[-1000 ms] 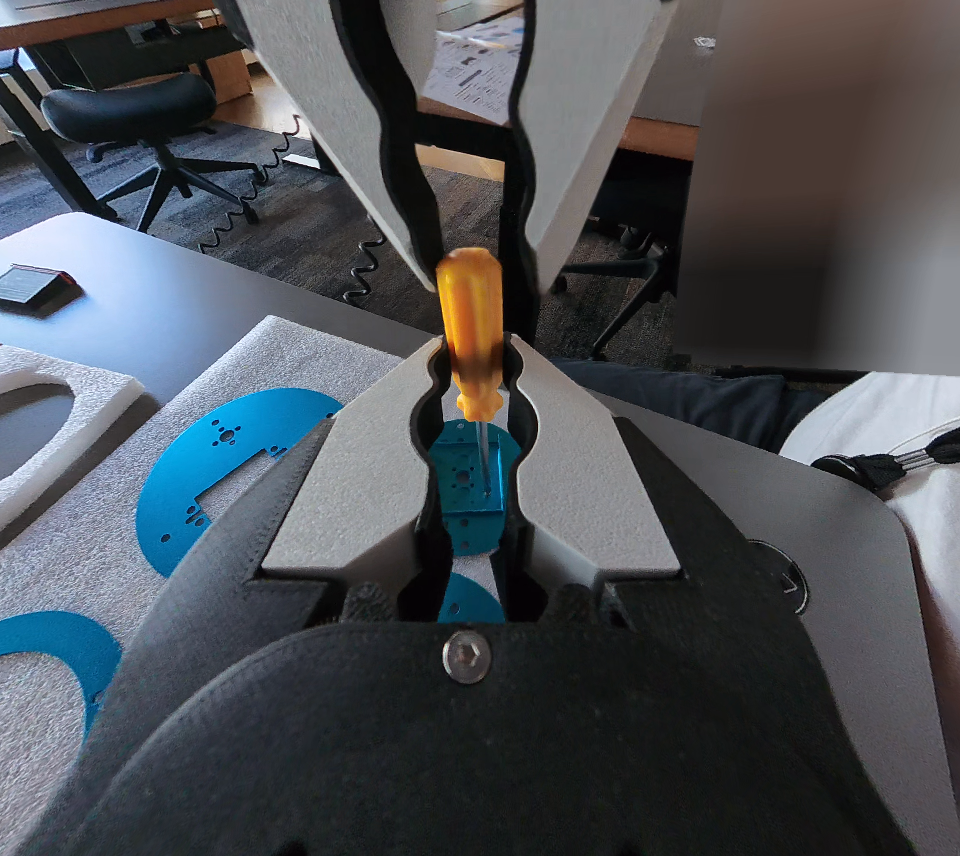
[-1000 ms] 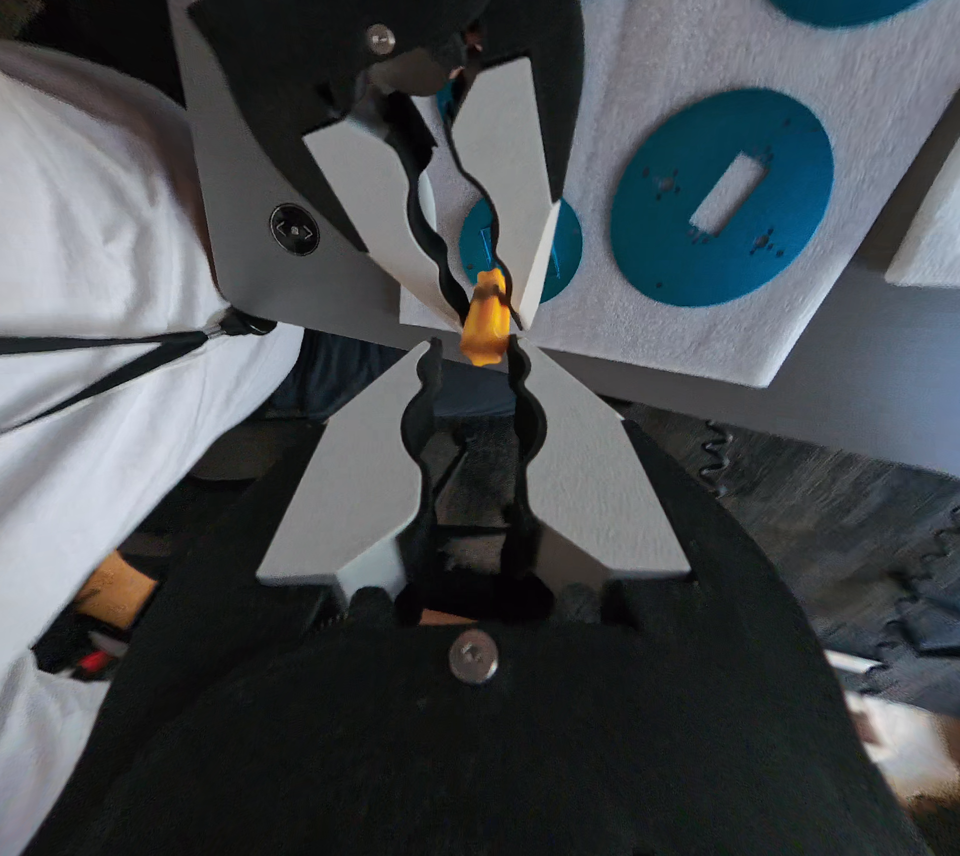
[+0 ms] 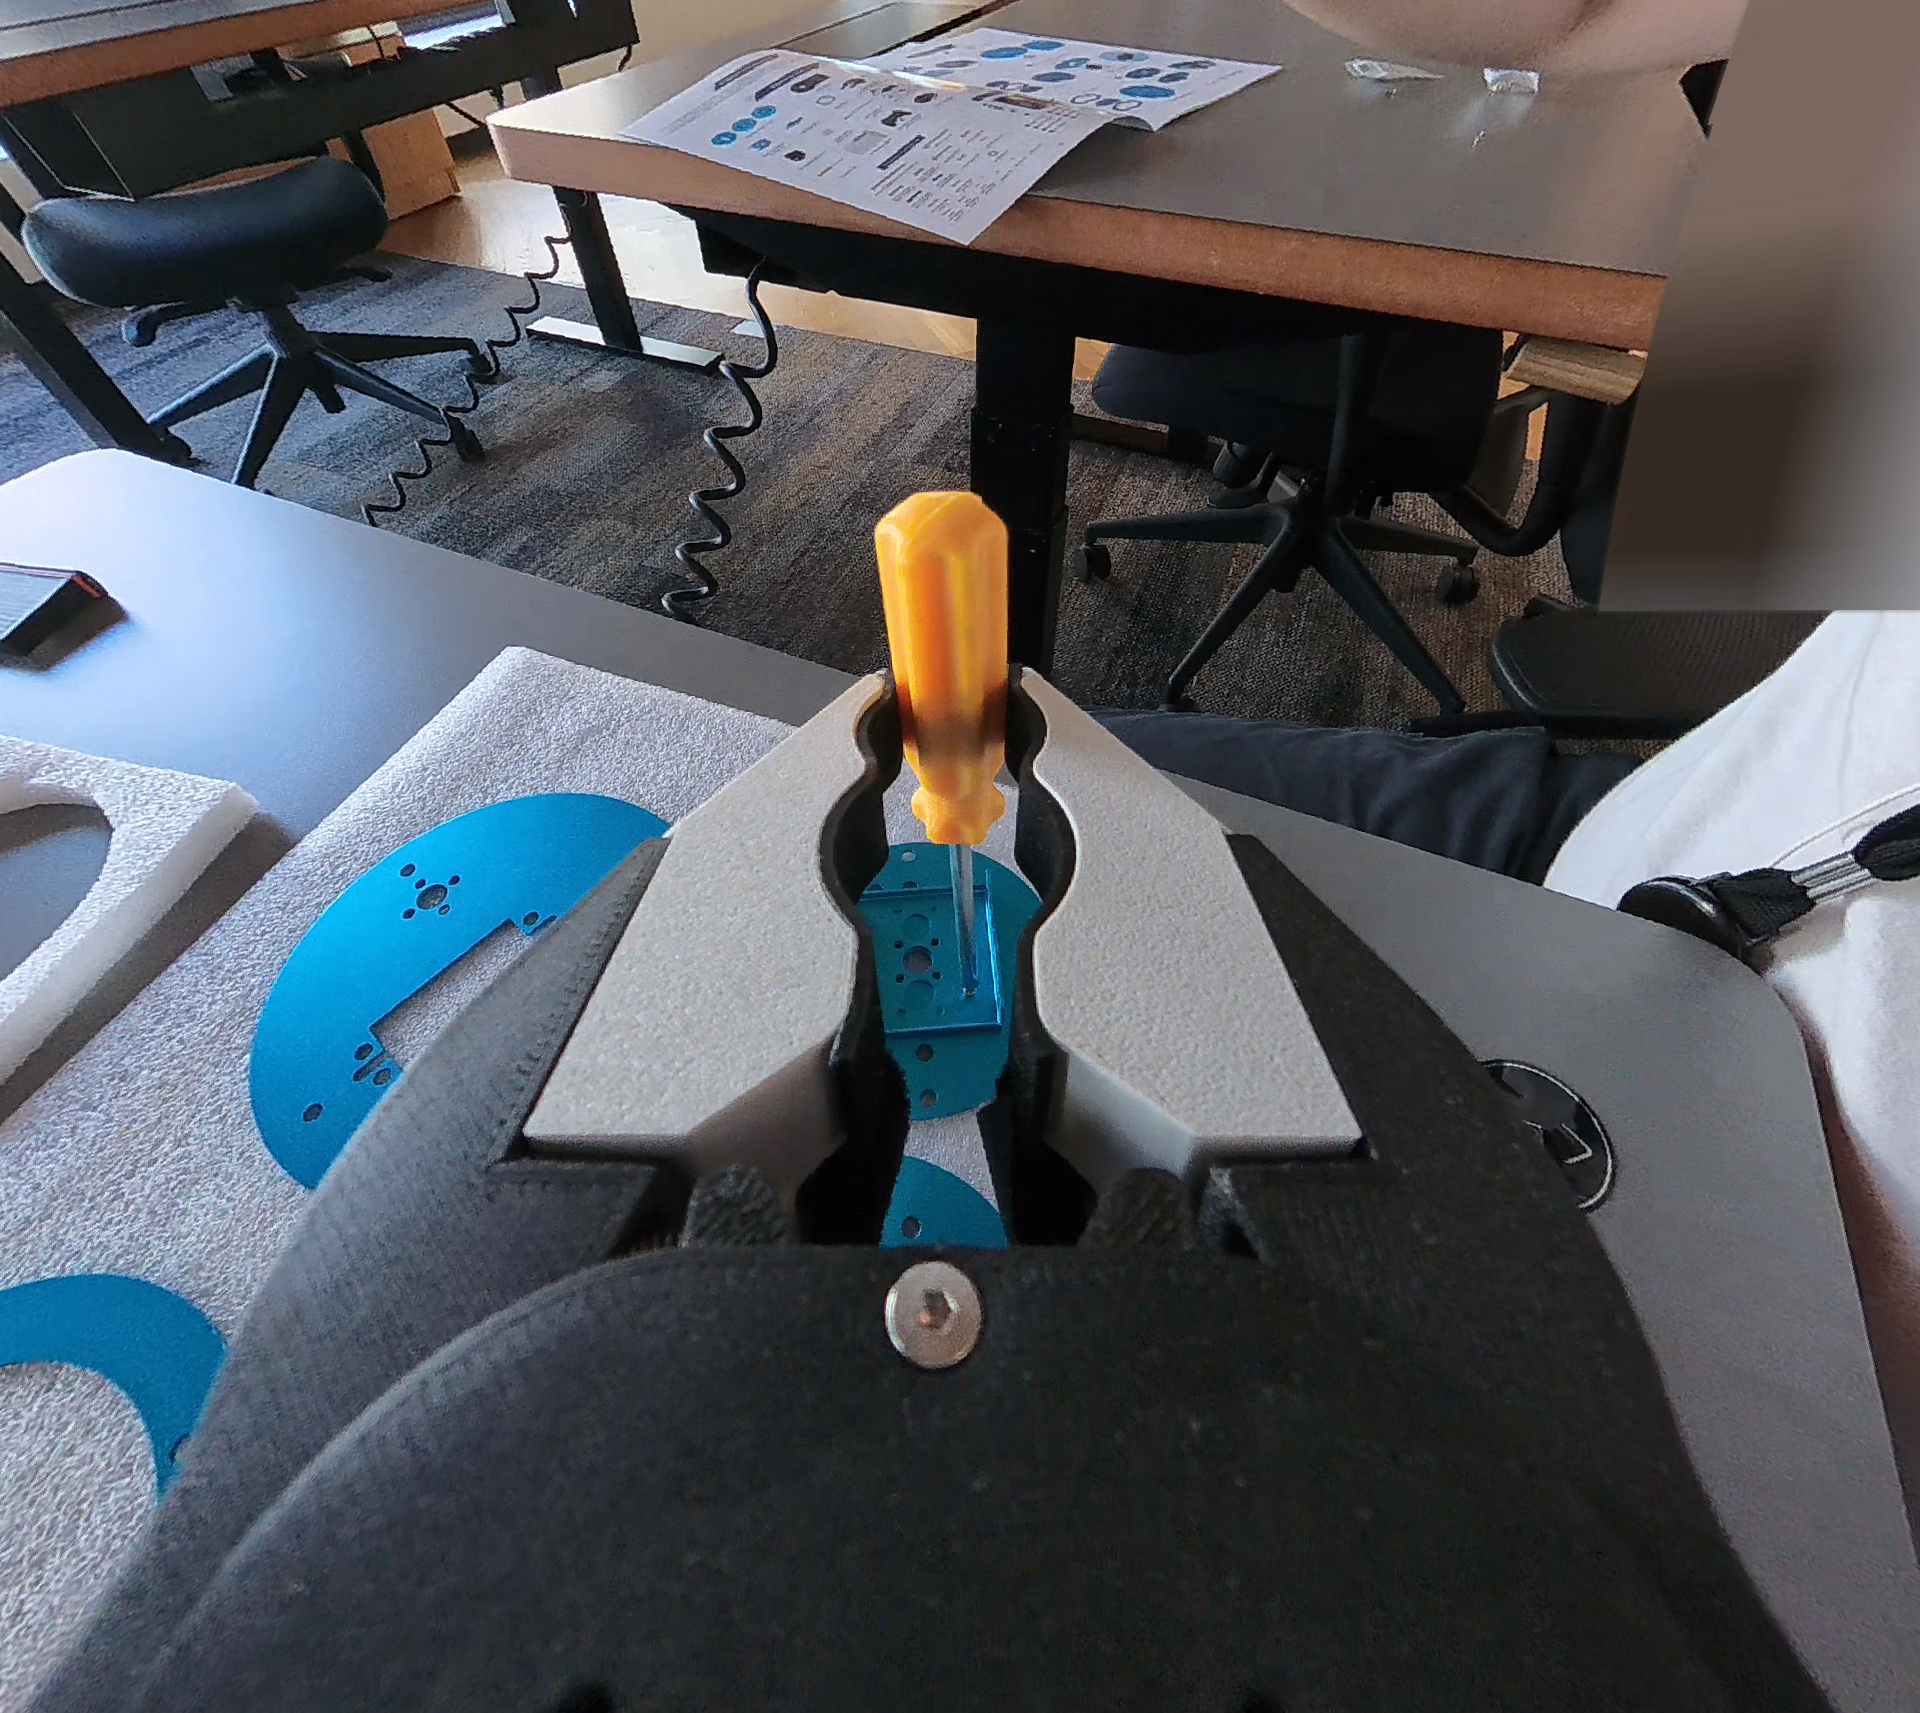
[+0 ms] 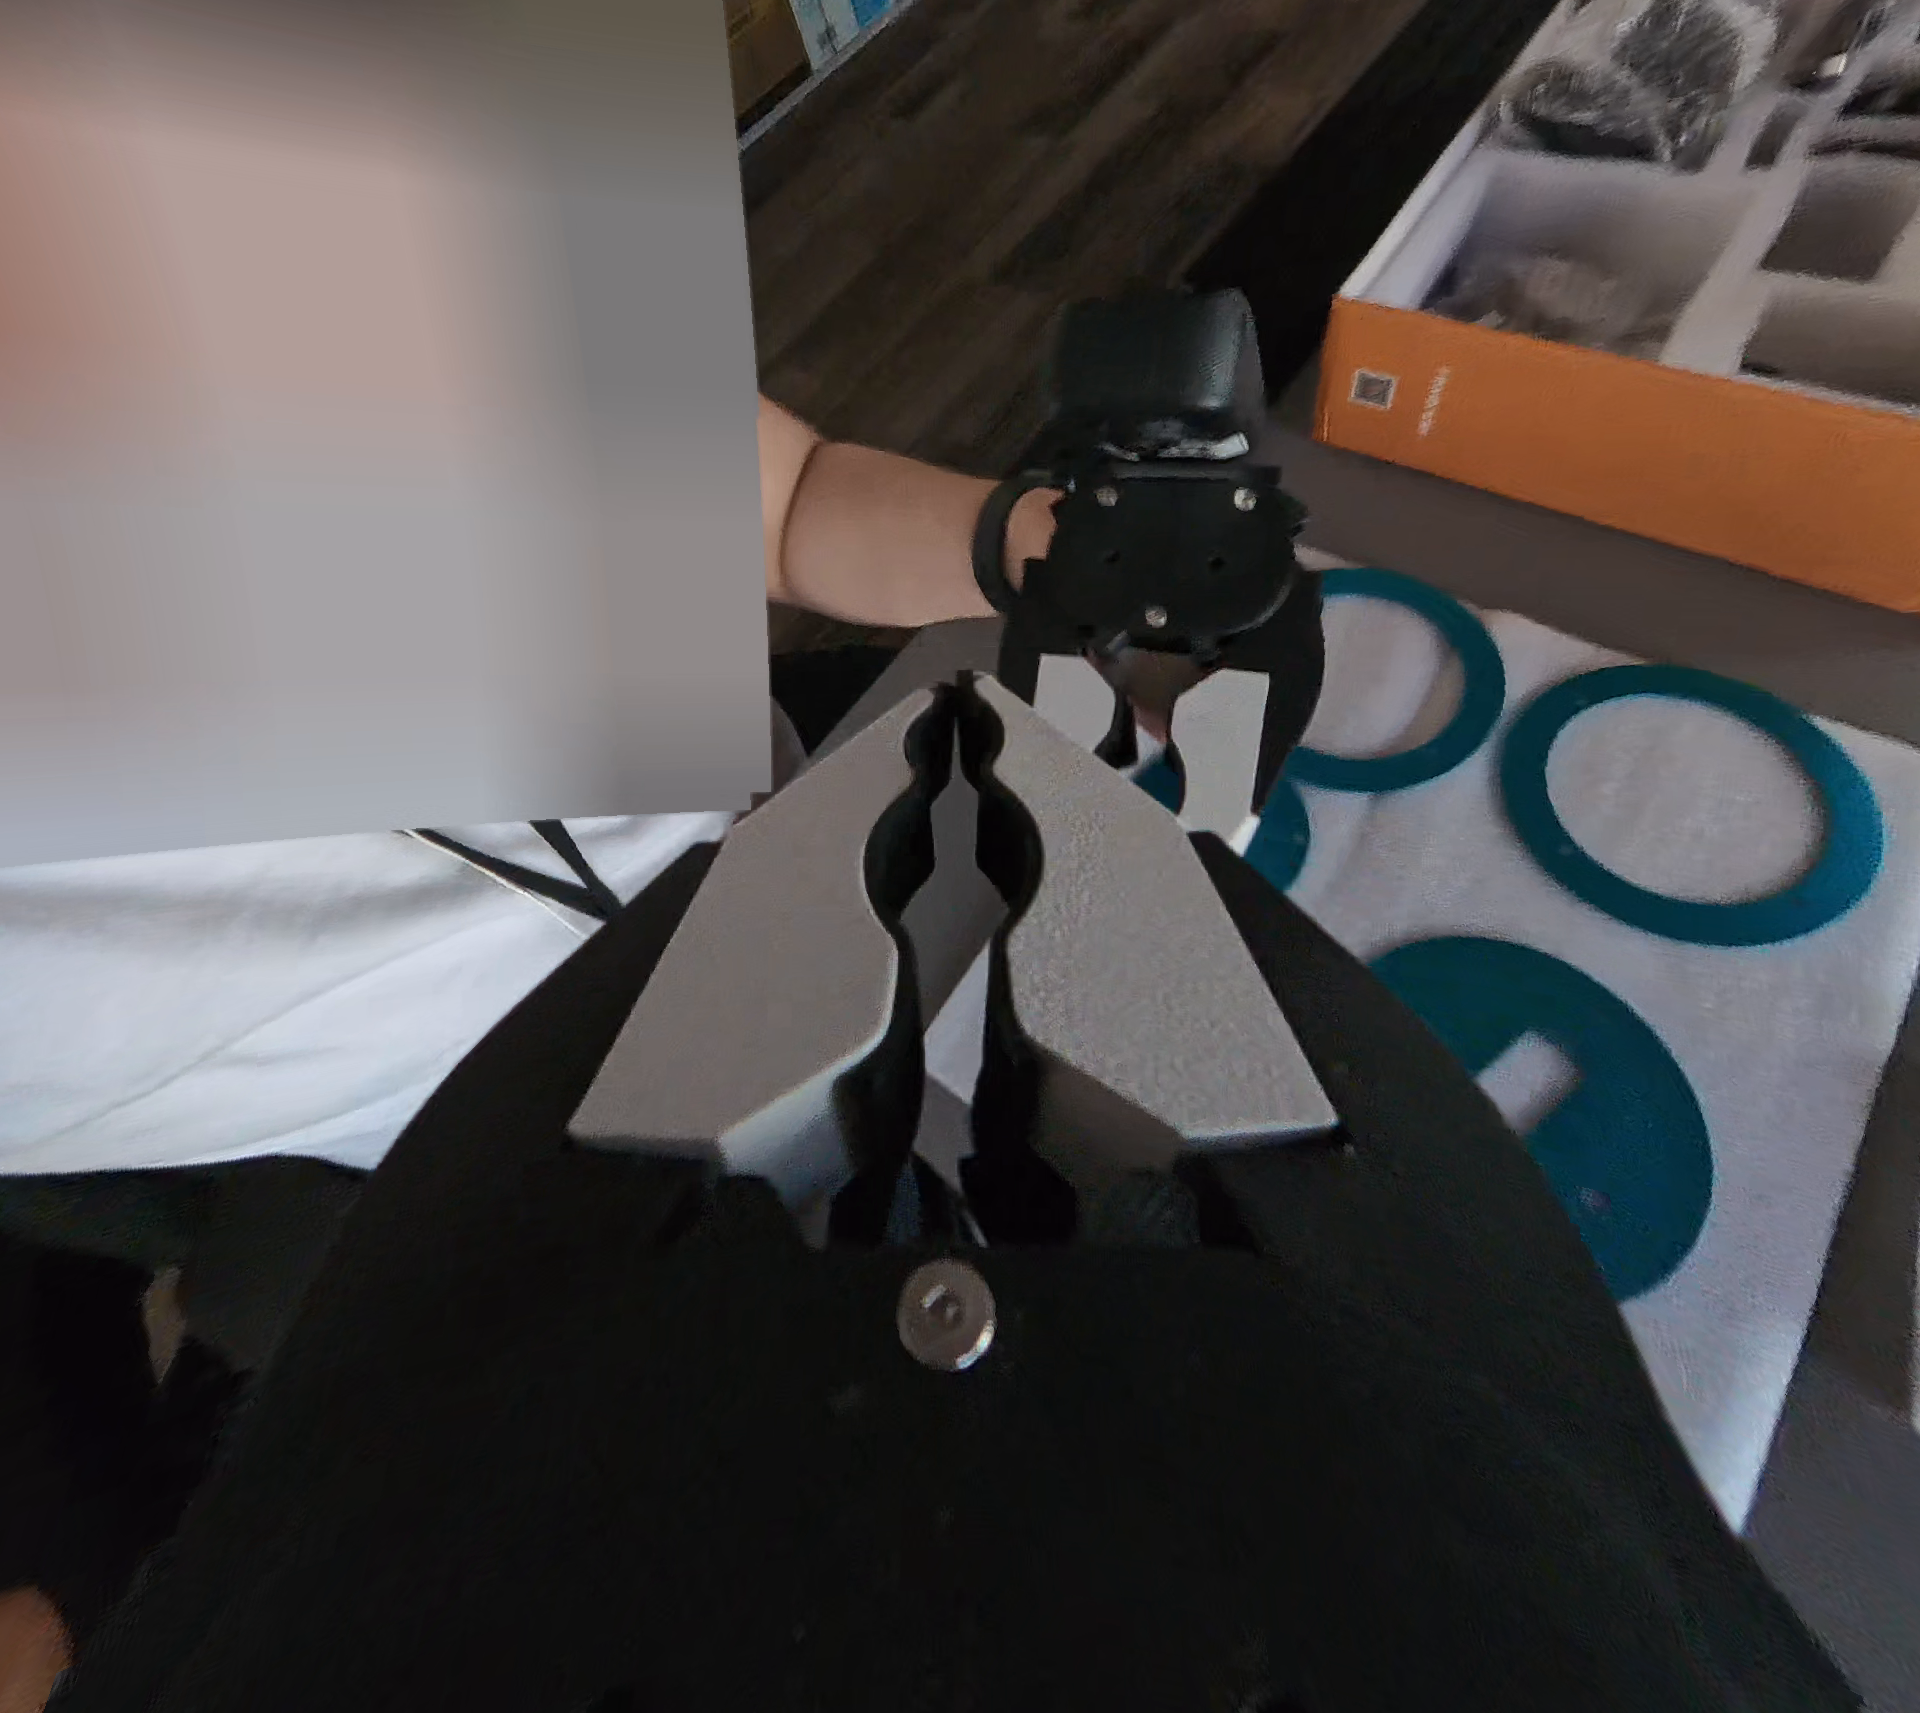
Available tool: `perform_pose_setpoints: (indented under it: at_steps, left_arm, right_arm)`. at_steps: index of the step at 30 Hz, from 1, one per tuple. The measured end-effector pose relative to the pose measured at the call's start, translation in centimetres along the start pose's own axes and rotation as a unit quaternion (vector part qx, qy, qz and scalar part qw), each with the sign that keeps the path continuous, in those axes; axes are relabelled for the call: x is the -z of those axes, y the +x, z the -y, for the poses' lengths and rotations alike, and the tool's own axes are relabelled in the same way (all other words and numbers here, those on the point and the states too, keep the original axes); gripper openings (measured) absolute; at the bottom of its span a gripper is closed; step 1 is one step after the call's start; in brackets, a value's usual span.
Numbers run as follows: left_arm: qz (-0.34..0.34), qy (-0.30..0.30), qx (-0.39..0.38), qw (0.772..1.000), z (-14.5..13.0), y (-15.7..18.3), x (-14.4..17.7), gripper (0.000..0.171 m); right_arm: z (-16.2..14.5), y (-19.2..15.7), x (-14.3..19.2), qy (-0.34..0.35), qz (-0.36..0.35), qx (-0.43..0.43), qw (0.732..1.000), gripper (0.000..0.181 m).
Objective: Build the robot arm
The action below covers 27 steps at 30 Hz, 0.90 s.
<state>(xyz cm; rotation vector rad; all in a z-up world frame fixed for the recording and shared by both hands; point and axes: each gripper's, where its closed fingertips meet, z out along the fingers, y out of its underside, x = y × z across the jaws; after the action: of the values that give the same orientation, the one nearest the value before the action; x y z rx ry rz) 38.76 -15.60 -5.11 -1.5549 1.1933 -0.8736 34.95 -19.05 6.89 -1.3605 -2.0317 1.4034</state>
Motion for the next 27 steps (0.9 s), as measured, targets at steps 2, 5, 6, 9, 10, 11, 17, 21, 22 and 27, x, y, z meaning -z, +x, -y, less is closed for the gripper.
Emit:
perform_pose_setpoints:
  at_steps: [2,5,6,9,10,11,17,21,22,27]
  left_arm:
    - [0.0,0.0,-0.001,1.0,0.0,0.1,0.0,0.018]
    - [0.0,-0.001,-0.003,1.0,0.0,0.1,0.0,0.018]
    - [0.001,-0.002,-0.004,1.0,0.0,0.1,-0.1,0.018]
    - [0.0,-0.003,-0.005,1.0,0.0,0.2,-0.1,0.018]
    - [0.0,-0.003,-0.005,1.0,0.0,0.2,-0.1,0.018]
    - [0.0,-0.004,-0.006,1.0,0.0,0.2,-0.1,0.018]
    - [-0.001,-0.004,-0.009,1.0,0.0,0.3,-0.1,0.018]
    - [-0.002,-0.004,-0.009,1.0,0.0,0.3,-0.1,0.018]
    - [-0.003,-0.004,-0.008,1.0,0.0,0.3,-0.1,0.018]
    - [0.013,-0.001,-0.003,1.0,-0.1,-0.1,0.1,0.017]
  right_arm:
    - [-1.7,0.7,-0.4,-0.058,-0.016,-0.001,0.998,0.007]
    - [-4.4,3.0,-0.6,-0.173,-0.091,0.053,0.979,0.02]
    - [-5.5,3.4,-0.7,-0.221,-0.105,0.079,0.966,0.024]
    - [-6.9,3.4,-1.1,-0.314,-0.116,0.159,0.929,0.034]
    - [-6.9,3.8,-1.0,-0.33,-0.129,0.188,0.916,0.031]
    - [-7.0,4.2,-0.9,-0.349,-0.138,0.208,0.904,0.029]
    - [-7.7,3.7,-1.4,-0.403,-0.102,0.233,0.879,0.016]
    - [-7.8,3.7,-1.7,-0.419,-0.097,0.222,0.875,0.016]
    - [-7.8,3.7,-1.7,-0.421,-0.097,0.213,0.876,0.016]
    - [-7.8,4.3,-1.6,-0.428,-0.139,0.136,0.883,0.016]
